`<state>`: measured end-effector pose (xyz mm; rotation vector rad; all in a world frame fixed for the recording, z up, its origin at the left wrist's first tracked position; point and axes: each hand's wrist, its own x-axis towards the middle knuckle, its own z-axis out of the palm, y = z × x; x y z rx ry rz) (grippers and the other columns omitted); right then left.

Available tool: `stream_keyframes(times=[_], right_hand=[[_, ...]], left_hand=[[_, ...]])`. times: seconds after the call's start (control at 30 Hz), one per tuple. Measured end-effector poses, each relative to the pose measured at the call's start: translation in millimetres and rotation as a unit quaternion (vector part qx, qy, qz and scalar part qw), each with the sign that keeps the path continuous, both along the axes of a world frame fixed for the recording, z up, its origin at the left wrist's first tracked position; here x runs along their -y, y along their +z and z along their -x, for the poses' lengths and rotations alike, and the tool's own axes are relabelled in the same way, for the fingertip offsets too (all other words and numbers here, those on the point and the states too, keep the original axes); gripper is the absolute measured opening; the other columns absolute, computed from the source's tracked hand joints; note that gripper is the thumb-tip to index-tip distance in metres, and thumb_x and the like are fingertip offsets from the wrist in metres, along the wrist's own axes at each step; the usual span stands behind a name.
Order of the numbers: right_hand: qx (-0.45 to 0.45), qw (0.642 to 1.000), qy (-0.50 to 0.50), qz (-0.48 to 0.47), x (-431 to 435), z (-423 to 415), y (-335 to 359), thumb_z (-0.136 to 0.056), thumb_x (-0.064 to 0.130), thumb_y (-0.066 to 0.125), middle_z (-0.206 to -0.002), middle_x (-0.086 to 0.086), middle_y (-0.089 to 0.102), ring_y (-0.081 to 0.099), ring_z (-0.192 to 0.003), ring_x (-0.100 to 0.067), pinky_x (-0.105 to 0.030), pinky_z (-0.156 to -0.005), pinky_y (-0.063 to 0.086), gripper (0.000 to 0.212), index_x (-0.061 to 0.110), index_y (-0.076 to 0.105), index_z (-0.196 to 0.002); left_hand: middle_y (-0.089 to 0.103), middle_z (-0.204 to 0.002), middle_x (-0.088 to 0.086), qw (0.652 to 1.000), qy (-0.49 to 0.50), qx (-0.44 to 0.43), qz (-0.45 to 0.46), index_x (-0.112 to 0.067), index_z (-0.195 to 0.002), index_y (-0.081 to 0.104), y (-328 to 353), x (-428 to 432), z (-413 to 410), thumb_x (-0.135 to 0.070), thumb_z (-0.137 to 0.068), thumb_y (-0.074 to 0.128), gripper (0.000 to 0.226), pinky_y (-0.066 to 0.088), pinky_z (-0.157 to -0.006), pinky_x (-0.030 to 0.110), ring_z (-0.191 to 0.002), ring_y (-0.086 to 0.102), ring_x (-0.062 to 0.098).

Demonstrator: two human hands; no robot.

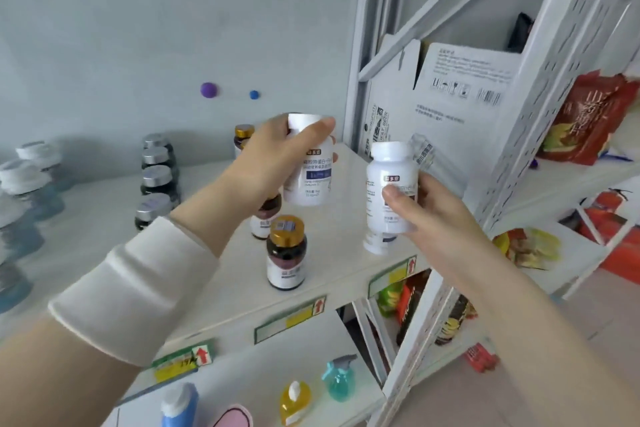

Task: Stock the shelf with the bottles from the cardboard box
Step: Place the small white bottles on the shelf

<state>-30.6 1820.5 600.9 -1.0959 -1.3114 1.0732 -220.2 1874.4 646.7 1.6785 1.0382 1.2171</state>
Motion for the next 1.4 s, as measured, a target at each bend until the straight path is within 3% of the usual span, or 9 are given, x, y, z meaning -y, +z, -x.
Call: stream_keyframes(times=[0.23, 0.37, 0.47, 0.6, 0.7, 0.83, 1.03, 1.17, 1.4], right_hand=[[0.06, 0.996, 0.065, -0.015, -105, -43, 21, -0.064, 0.041, 0.066, -0.114, -0.004, 0.066, 0.062, -0.108, -0.018, -0.04, -0.098, 0.047, 0.066, 0.014, 0.052, -0.122], [0.111, 0.988, 0.108, -0.008, -155, -53, 27, -0.051, 0.05, 0.068, -0.109, 0.003, 0.068, 0.064, -0.102, -0.01, -0.031, -0.094, 0.048, 0.074, 0.023, 0.053, -0.118], [0.123, 0.986, 0.116, 0.007, -190, -50, 18, -0.045, 0.054, 0.07, -0.111, 0.002, 0.065, 0.062, -0.105, -0.014, -0.034, -0.096, 0.046, 0.068, 0.034, 0.054, -0.107], [0.12, 0.985, 0.12, 0.023, -231, -40, -11, -0.057, 0.039, 0.078, -0.104, 0.005, 0.064, 0.063, -0.095, -0.009, -0.021, -0.079, 0.05, 0.048, 0.035, 0.054, -0.098], [0.125, 0.985, 0.115, 0.02, -258, -30, -33, -0.07, 0.019, 0.079, -0.098, 0.005, 0.063, 0.063, -0.081, -0.004, -0.014, -0.066, 0.049, 0.038, 0.033, 0.054, -0.096], [0.143, 0.983, 0.112, 0.011, -284, -19, -52, -0.068, 0.015, 0.08, -0.095, 0.008, 0.064, 0.063, -0.078, 0.003, -0.008, -0.062, 0.049, 0.042, 0.032, 0.054, -0.096], [0.163, 0.982, 0.097, 0.016, -308, -12, -64, -0.068, 0.015, 0.08, -0.095, 0.017, 0.06, 0.058, -0.081, 0.008, -0.001, -0.057, 0.043, 0.05, 0.025, 0.051, -0.107], [0.181, 0.979, 0.092, 0.021, -315, -13, -68, -0.068, 0.015, 0.08, -0.095, 0.018, 0.058, 0.057, -0.083, 0.006, -0.01, -0.062, 0.043, 0.049, 0.028, 0.049, -0.104], [0.196, 0.976, 0.096, 0.024, -319, -13, -71, -0.07, 0.017, 0.079, -0.095, 0.019, 0.056, 0.057, -0.084, 0.006, -0.01, -0.065, 0.042, 0.051, 0.028, 0.047, -0.107]], left_hand=[[0.07, -0.106, -0.001, 0.992, 0.045, -0.118, 0.0, -0.021, -0.101, 0.063, 5, -106, -38, -0.045, -0.088, 0.054, 0.029, 0.05, -0.081, 0.027, -0.093, 0.065, 0.013], [0.066, -0.093, -0.003, 0.986, 0.06, -0.153, 0.025, -0.016, -0.106, 0.062, -2, -164, -43, -0.042, -0.086, 0.06, 0.033, 0.045, -0.068, 0.022, -0.082, 0.06, 0.012], [0.063, -0.095, -0.004, 0.981, 0.062, -0.175, 0.053, -0.019, -0.108, 0.059, -10, -203, -42, -0.04, -0.084, 0.063, 0.032, 0.044, -0.07, 0.02, -0.085, 0.059, 0.01], [0.059, -0.111, -0.003, 0.971, 0.066, -0.216, 0.077, -0.022, -0.118, 0.056, -24, -245, -35, -0.039, -0.082, 0.066, 0.04, 0.042, -0.074, 0.018, -0.098, 0.057, 0.013], [0.056, -0.101, -0.001, 0.969, 0.056, -0.215, 0.105, -0.017, -0.117, 0.057, -35, -268, -34, -0.03, -0.081, 0.071, 0.041, 0.048, -0.072, 0.019, -0.089, 0.057, 0.015], [0.057, -0.095, 0.005, 0.967, 0.042, -0.217, 0.127, -0.01, -0.107, 0.059, -44, -292, -33, -0.019, -0.078, 0.073, 0.033, 0.054, -0.08, 0.032, -0.084, 0.058, 0.019], [0.06, -0.094, 0.0, 0.964, 0.049, -0.232, 0.119, -0.015, -0.102, 0.058, -50, -314, -31, -0.02, -0.076, 0.074, 0.031, 0.05, -0.059, 0.016, -0.075, 0.06, 0.008], [0.061, -0.102, 0.003, 0.957, 0.065, -0.257, 0.121, -0.014, -0.106, 0.058, -54, -322, -33, -0.024, -0.075, 0.075, 0.036, 0.054, -0.083, 0.034, -0.095, 0.062, 0.021], [0.061, -0.107, 0.0, 0.95, 0.067, -0.284, 0.108, -0.017, -0.106, 0.056, -58, -328, -33, -0.028, -0.075, 0.074, 0.037, 0.05, -0.091, 0.035, -0.101, 0.059, 0.018]])
